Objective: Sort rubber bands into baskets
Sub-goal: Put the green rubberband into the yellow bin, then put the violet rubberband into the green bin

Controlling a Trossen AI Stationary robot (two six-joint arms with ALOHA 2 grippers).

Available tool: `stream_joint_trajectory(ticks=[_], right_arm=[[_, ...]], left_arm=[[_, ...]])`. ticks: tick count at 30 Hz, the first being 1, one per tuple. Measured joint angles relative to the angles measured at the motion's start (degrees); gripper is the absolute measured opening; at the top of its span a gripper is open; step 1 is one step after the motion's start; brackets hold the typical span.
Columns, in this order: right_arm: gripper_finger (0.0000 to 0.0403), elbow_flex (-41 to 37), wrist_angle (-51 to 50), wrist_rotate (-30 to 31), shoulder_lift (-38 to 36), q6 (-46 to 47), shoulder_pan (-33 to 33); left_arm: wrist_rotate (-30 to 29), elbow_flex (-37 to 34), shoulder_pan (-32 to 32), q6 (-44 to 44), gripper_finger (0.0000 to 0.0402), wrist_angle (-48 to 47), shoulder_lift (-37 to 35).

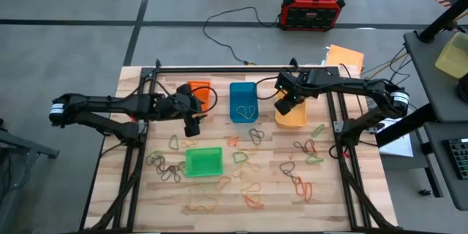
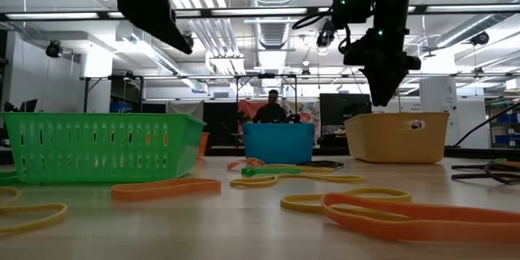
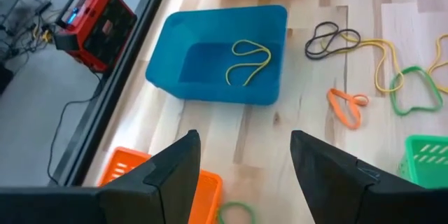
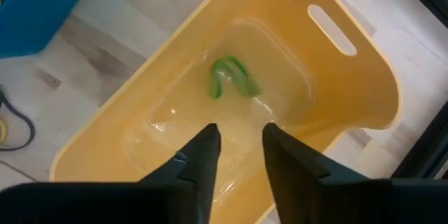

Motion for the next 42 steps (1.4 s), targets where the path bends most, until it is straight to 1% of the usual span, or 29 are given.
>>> stream_joint_trajectory(ticks=[5, 9, 10, 14, 19, 22, 26, 29, 31, 36, 42], right_arm=[[0.0145, 0.0, 0.2, 0.0, -0.03, 0.0, 0.02], [0.0159, -0.12, 2.18, 0.03, -0.7, -1.3, 0.62], [0.016, -0.29, 3.37, 0.03, -0.95, -2.1, 1.03], [0.0161, -0.84, 7.83, -0.05, -1.94, -4.96, 3.48], [0.0156, -0.9, 11.86, -0.02, -3.12, -5.19, 7.29], [0.0155, -0.9, 14.07, -0.02, -3.39, -5.2, 9.81], [0.0157, -0.92, 15.05, 0.0, -3.39, -5.47, 13.37], [0.0157, -0.96, 15.19, 0.07, -3.37, -6.62, 15.49], [0.0157, -0.96, 15.23, 0.07, -3.39, -6.95, 16.21], [0.0163, -1.27, 16.27, 0.48, -3.5, -9.89, 16.81], [0.0167, -3.18, 21.65, 0.47, -3.48, -12.9, 16.81]], left_arm=[[0.0, -0.65, -0.02, -0.71, 0.0206, -0.38, 0.0], [0.13, -0.93, -0.01, -0.74, 0.0206, -2.49, 0.0], [0.72, -0.93, 0.0, -0.76, 0.0206, -3.55, 0.0], [6.0, -0.95, 0.0, -2.52, 0.0206, -9.29, 0.0], [11.76, -0.95, -0.17, -12.95, 0.0206, -19.86, -0.02], [15.28, -0.95, -1.48, -20.06, 0.0206, -24.51, -0.02], [16.6, -0.93, -5.05, -27.86, 0.0206, -33.5, -0.02], [16.59, -1.22, -8.17, -31.61, 0.0206, -38.56, -0.07], [16.59, -1.96, -10.06, -32.94, 0.0206, -39.14, -0.08], [16.5, -4.58, -13.55, -33.06, 0.0206, -33.29, -0.07], [16.5, -8.71, -14.71, -36.79, 0.0206, -31.78, -0.07]])
